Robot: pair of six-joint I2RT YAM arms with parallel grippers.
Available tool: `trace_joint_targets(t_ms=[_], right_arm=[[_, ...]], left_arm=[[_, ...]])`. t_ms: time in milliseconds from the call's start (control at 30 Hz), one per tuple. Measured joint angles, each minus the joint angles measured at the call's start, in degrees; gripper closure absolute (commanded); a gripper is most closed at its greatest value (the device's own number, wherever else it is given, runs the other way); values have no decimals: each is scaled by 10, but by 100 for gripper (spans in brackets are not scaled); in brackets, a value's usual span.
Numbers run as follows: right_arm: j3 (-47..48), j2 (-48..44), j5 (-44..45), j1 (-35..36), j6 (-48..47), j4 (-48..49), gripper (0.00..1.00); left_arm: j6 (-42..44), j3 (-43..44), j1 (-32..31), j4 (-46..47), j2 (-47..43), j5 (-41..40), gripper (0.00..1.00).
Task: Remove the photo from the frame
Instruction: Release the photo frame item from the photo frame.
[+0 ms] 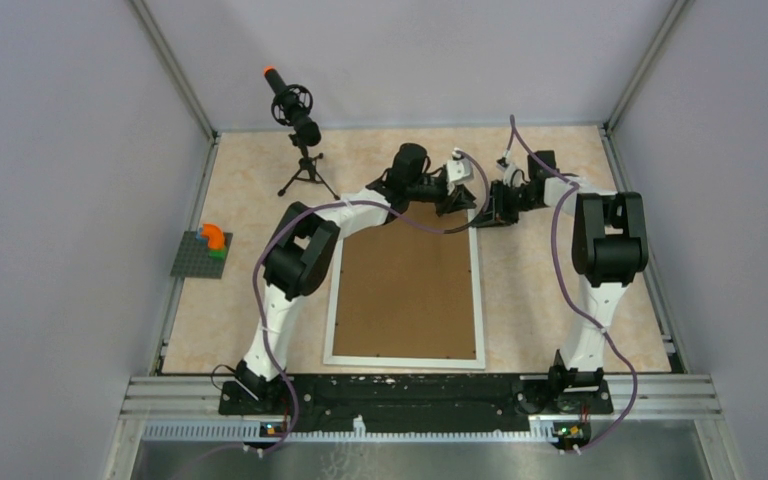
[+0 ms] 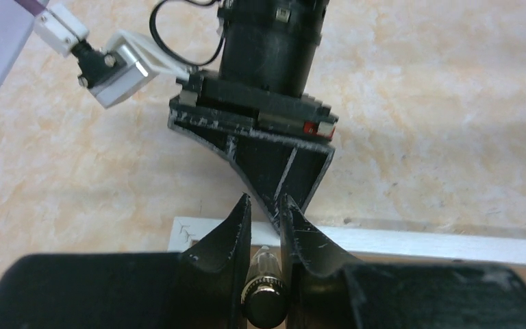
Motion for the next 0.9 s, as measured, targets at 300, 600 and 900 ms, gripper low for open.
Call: trace_joint_targets(t_ms=[300,600,900], right_arm=[[3,-27,66,0,3,-11,47],[17,-57,146,58,41,-10,49],[43,-48,252,98,70,-41,56]], left_arm=[[-36,36,-12,-119,-60,-14,100],[-39,-35,5,-160,-181,-70,100],[-63,-86,19,-172,-207,-90,100]])
